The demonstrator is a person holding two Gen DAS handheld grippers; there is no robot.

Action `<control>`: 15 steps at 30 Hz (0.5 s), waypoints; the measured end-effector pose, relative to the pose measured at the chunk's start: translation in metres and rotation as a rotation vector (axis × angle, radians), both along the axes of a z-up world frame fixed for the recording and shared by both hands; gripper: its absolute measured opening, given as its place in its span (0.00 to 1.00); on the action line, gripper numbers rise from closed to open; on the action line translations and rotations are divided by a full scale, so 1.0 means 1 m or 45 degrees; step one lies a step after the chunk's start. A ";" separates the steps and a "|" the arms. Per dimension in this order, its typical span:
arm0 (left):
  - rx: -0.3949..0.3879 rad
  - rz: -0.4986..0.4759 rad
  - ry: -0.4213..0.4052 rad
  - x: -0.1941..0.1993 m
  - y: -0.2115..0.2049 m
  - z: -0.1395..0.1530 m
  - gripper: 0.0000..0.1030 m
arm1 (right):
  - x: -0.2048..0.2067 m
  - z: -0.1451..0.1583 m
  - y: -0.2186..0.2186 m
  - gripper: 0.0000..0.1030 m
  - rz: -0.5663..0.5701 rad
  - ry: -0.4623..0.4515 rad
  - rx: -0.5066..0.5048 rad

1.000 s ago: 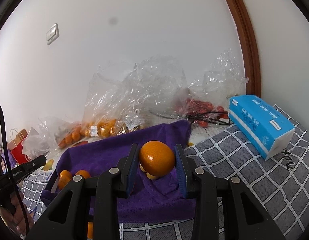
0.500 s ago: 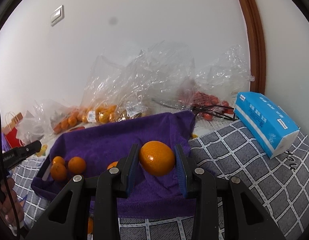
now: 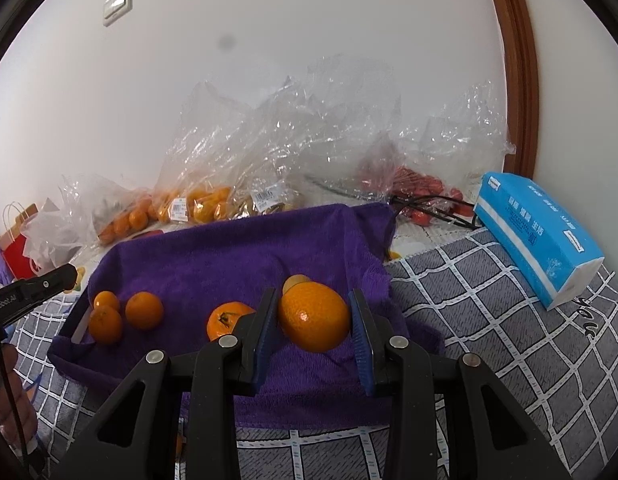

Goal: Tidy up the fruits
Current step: 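Carry the orange in the right tool while the left tool carries the tomato over the towel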

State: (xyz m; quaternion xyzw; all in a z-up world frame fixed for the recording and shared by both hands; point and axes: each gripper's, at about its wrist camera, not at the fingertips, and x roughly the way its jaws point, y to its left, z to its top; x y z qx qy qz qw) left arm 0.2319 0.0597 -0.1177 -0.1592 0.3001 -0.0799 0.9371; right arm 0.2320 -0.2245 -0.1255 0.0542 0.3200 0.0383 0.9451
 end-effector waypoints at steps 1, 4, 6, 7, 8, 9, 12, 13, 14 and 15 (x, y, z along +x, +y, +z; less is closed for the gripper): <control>-0.016 -0.006 0.009 0.001 0.001 -0.001 0.23 | 0.001 -0.001 0.000 0.34 0.000 0.006 -0.002; -0.052 -0.006 0.032 0.003 0.007 -0.003 0.23 | 0.002 -0.003 0.001 0.34 0.001 0.020 -0.012; -0.094 -0.002 0.054 0.006 0.013 -0.005 0.23 | 0.003 -0.004 0.002 0.34 0.002 0.026 -0.019; -0.113 -0.001 0.064 0.007 0.017 -0.006 0.23 | 0.003 -0.004 0.002 0.34 0.003 0.029 -0.022; -0.131 0.001 0.073 0.008 0.021 -0.006 0.23 | 0.004 -0.005 0.003 0.34 0.003 0.033 -0.024; -0.136 0.004 0.074 0.008 0.023 -0.006 0.23 | 0.005 -0.006 0.003 0.34 0.004 0.039 -0.026; -0.134 0.034 0.060 0.008 0.031 -0.003 0.23 | 0.006 -0.007 0.003 0.34 0.007 0.055 -0.031; -0.137 0.043 0.059 0.008 0.034 -0.002 0.23 | 0.006 -0.008 0.004 0.34 0.007 0.058 -0.034; -0.147 0.048 0.061 0.008 0.036 -0.002 0.23 | 0.006 -0.008 0.004 0.34 0.008 0.059 -0.037; -0.159 0.048 0.065 0.008 0.038 -0.001 0.23 | 0.006 -0.008 0.004 0.34 0.009 0.061 -0.039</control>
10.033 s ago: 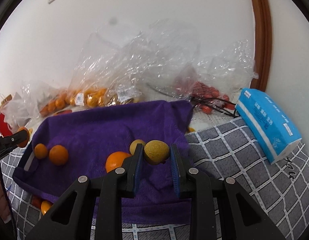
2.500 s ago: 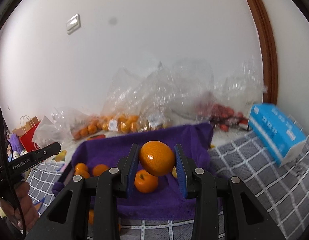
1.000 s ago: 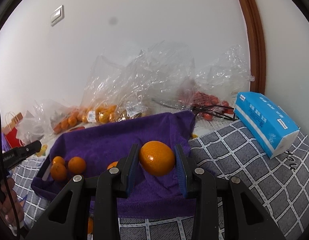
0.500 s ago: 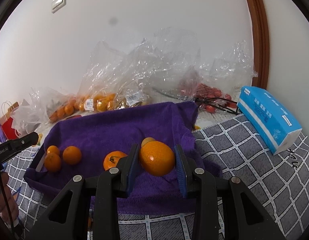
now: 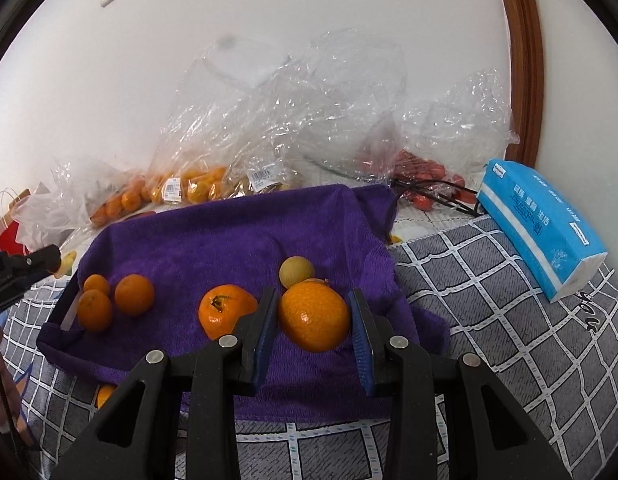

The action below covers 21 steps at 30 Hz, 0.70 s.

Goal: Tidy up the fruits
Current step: 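Carry the orange in the right tool while the left tool carries the tomato over the towel, then lower and open the right tool onto the towel while the left tool releases the tomato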

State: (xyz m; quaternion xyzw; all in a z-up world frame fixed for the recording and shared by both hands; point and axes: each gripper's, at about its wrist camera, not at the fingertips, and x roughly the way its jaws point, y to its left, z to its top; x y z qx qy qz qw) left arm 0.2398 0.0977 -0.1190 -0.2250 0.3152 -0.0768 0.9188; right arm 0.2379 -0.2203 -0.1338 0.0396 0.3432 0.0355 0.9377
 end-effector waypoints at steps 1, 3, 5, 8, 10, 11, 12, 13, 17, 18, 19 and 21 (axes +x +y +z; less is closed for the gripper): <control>-0.012 -0.003 0.004 0.000 0.001 0.000 0.23 | 0.000 -0.001 0.000 0.34 0.000 0.005 -0.003; -0.033 -0.022 0.013 0.002 0.000 -0.001 0.23 | 0.002 -0.002 0.001 0.34 0.001 0.017 -0.007; -0.043 -0.061 0.022 0.003 -0.005 -0.002 0.23 | 0.002 -0.003 0.000 0.34 0.004 0.025 -0.009; -0.041 -0.132 0.036 0.003 -0.017 -0.003 0.23 | 0.003 -0.004 0.001 0.34 0.011 0.039 -0.013; -0.039 -0.194 0.044 0.002 -0.027 -0.005 0.23 | 0.004 -0.006 0.002 0.34 0.016 0.051 -0.017; -0.033 -0.226 0.050 0.001 -0.032 -0.005 0.23 | 0.004 -0.006 0.003 0.34 0.017 0.056 -0.019; -0.022 -0.253 0.057 0.001 -0.039 -0.006 0.23 | 0.004 -0.007 0.003 0.34 0.019 0.062 -0.020; -0.012 -0.272 0.062 0.000 -0.044 -0.007 0.23 | 0.005 -0.007 0.003 0.34 0.020 0.068 -0.022; 0.039 -0.338 0.092 -0.001 -0.064 -0.013 0.23 | 0.005 -0.009 0.005 0.34 0.026 0.089 -0.029; 0.049 -0.352 0.100 -0.002 -0.068 -0.015 0.23 | 0.005 -0.010 0.005 0.34 0.029 0.095 -0.030; 0.058 -0.361 0.108 -0.002 -0.071 -0.016 0.23 | 0.006 -0.011 0.005 0.34 0.030 0.101 -0.030; 0.076 -0.368 0.126 -0.001 -0.076 -0.019 0.23 | 0.006 -0.012 0.005 0.34 0.033 0.112 -0.031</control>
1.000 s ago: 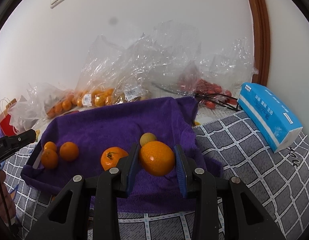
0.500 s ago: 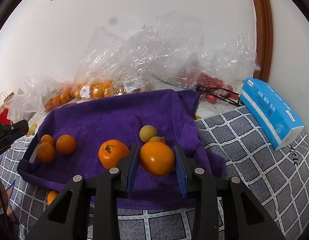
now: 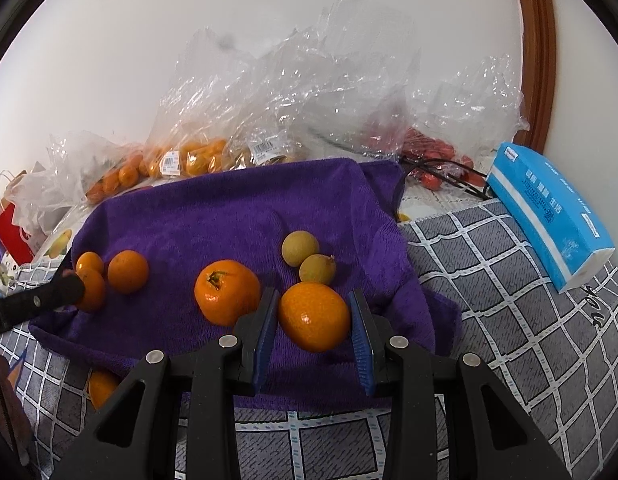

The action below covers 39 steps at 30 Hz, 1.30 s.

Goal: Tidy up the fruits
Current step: 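Lower and open the right tool onto the towel while the left tool releases the tomato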

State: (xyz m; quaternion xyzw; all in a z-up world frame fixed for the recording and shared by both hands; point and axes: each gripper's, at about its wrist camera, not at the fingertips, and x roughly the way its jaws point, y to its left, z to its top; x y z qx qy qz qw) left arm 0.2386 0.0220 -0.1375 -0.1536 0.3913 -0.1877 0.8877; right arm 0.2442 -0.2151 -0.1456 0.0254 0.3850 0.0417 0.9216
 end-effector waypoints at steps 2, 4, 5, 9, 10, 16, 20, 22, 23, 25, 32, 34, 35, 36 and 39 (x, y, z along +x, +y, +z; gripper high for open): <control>0.011 0.005 0.023 0.002 -0.002 -0.003 0.23 | 0.001 -0.001 0.000 0.34 0.005 0.009 0.001; 0.013 0.010 0.047 0.004 -0.001 -0.006 0.23 | 0.002 -0.002 0.001 0.34 0.010 0.019 0.001; 0.013 0.007 0.060 0.004 -0.002 -0.008 0.23 | 0.002 -0.002 0.001 0.34 0.013 0.023 0.001; 0.036 0.024 0.089 0.007 -0.003 -0.014 0.23 | 0.003 -0.004 0.002 0.34 0.015 0.033 -0.002; 0.043 0.028 0.092 0.007 -0.003 -0.015 0.23 | 0.003 -0.004 0.002 0.34 0.015 0.034 -0.003; 0.081 0.043 0.087 0.008 -0.007 -0.016 0.23 | 0.003 -0.005 0.003 0.34 0.014 0.033 -0.018; 0.111 0.055 0.084 0.007 -0.009 -0.017 0.23 | 0.003 -0.005 0.003 0.34 0.014 0.032 -0.019; 0.133 0.061 0.077 0.007 -0.011 -0.017 0.23 | 0.003 -0.005 0.003 0.34 0.018 0.030 -0.021; 0.149 0.064 0.073 0.007 -0.012 -0.017 0.23 | 0.003 -0.005 0.004 0.35 0.019 0.029 -0.024; 0.173 0.066 0.065 0.007 -0.014 -0.018 0.23 | 0.002 -0.005 0.005 0.35 0.019 0.027 -0.037; 0.189 0.070 0.061 0.007 -0.015 -0.019 0.23 | 0.002 -0.004 0.005 0.35 0.020 0.025 -0.034; 0.189 0.071 0.060 0.008 -0.015 -0.019 0.23 | 0.002 -0.004 0.005 0.36 0.020 0.026 -0.032; 0.190 0.071 0.061 0.008 -0.015 -0.019 0.23 | 0.001 -0.004 0.005 0.38 0.021 0.025 -0.029; 0.189 0.071 0.060 0.008 -0.014 -0.019 0.23 | 0.001 -0.003 0.005 0.40 0.022 0.023 -0.026; 0.162 0.057 0.055 0.008 -0.014 -0.018 0.24 | -0.002 -0.001 0.007 0.50 0.019 0.003 -0.037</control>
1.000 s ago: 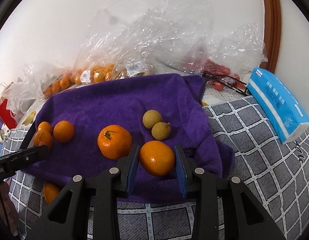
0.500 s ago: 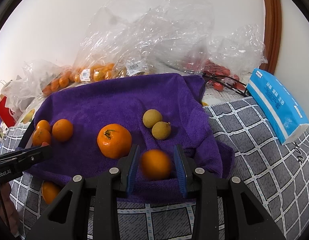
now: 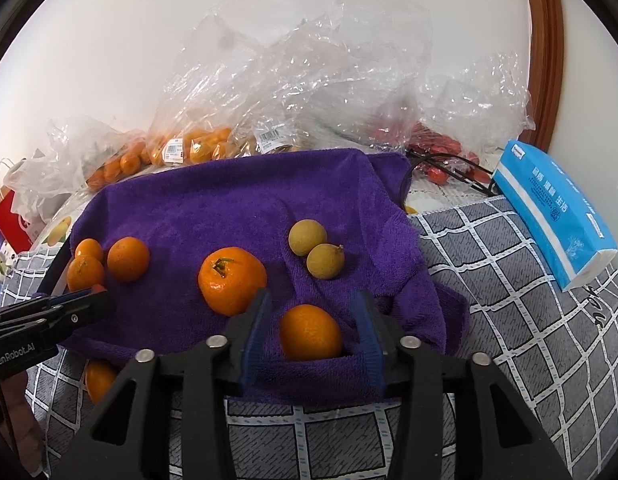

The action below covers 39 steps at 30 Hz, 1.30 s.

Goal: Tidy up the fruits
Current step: 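Lower and open the right tool onto the towel while the left tool releases the tomato, then withdraw both open tools from the towel toward the oranges on the bed cover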

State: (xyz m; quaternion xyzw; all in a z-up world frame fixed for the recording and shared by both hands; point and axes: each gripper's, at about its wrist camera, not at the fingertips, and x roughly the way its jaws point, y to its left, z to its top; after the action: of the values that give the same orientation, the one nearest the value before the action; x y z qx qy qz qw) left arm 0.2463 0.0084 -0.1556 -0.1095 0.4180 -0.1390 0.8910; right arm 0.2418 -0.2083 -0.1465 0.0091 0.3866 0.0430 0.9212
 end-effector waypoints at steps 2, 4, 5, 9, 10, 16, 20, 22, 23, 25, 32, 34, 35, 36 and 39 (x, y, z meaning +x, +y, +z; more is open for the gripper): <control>-0.013 -0.006 -0.007 -0.001 0.000 0.002 0.32 | -0.003 0.003 0.001 0.57 0.006 -0.025 -0.003; -0.020 -0.008 -0.037 -0.004 -0.001 0.006 0.44 | -0.006 0.006 0.002 0.60 0.007 -0.053 -0.009; -0.023 -0.009 -0.055 -0.006 -0.001 0.009 0.49 | -0.007 0.008 0.002 0.62 0.001 -0.069 -0.013; -0.026 -0.004 -0.128 -0.015 -0.002 0.019 0.52 | -0.012 0.014 0.000 0.70 -0.024 -0.130 -0.015; -0.032 0.000 -0.135 -0.015 -0.001 0.020 0.52 | -0.013 0.016 -0.001 0.71 -0.035 -0.144 -0.016; -0.083 0.048 -0.178 -0.020 0.008 0.030 0.52 | -0.013 0.025 -0.004 0.82 -0.069 -0.156 -0.004; -0.131 0.078 -0.196 -0.023 0.017 0.038 0.52 | -0.022 0.032 0.005 0.82 -0.054 -0.117 -0.048; -0.167 0.078 -0.205 -0.026 0.021 0.044 0.51 | -0.037 0.039 0.009 0.82 -0.088 -0.164 -0.094; -0.187 0.073 -0.210 -0.028 0.024 0.047 0.51 | -0.045 0.042 0.010 0.82 -0.110 -0.187 -0.112; -0.211 0.065 -0.240 -0.032 0.028 0.056 0.51 | -0.058 0.048 0.012 0.82 -0.080 -0.202 -0.112; -0.146 0.008 -0.232 -0.056 0.036 0.075 0.51 | -0.088 0.063 0.020 0.82 -0.100 -0.169 -0.148; -0.129 0.024 -0.248 -0.072 0.043 0.072 0.51 | -0.095 0.062 0.023 0.82 -0.101 -0.158 -0.147; -0.120 0.015 -0.237 -0.078 0.046 0.069 0.52 | -0.097 0.060 0.023 0.82 -0.100 -0.140 -0.128; -0.116 0.004 -0.223 -0.081 0.048 0.066 0.52 | -0.098 0.057 0.023 0.82 -0.093 -0.115 -0.097; -0.082 0.010 -0.173 -0.092 0.059 0.052 0.52 | -0.096 0.045 0.027 0.77 -0.060 -0.034 -0.025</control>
State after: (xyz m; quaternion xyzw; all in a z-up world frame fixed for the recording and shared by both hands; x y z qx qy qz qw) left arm 0.1546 0.0676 -0.1041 -0.1301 0.3514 -0.1560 0.9139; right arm 0.1459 -0.1814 -0.1015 0.0086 0.3742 0.0175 0.9271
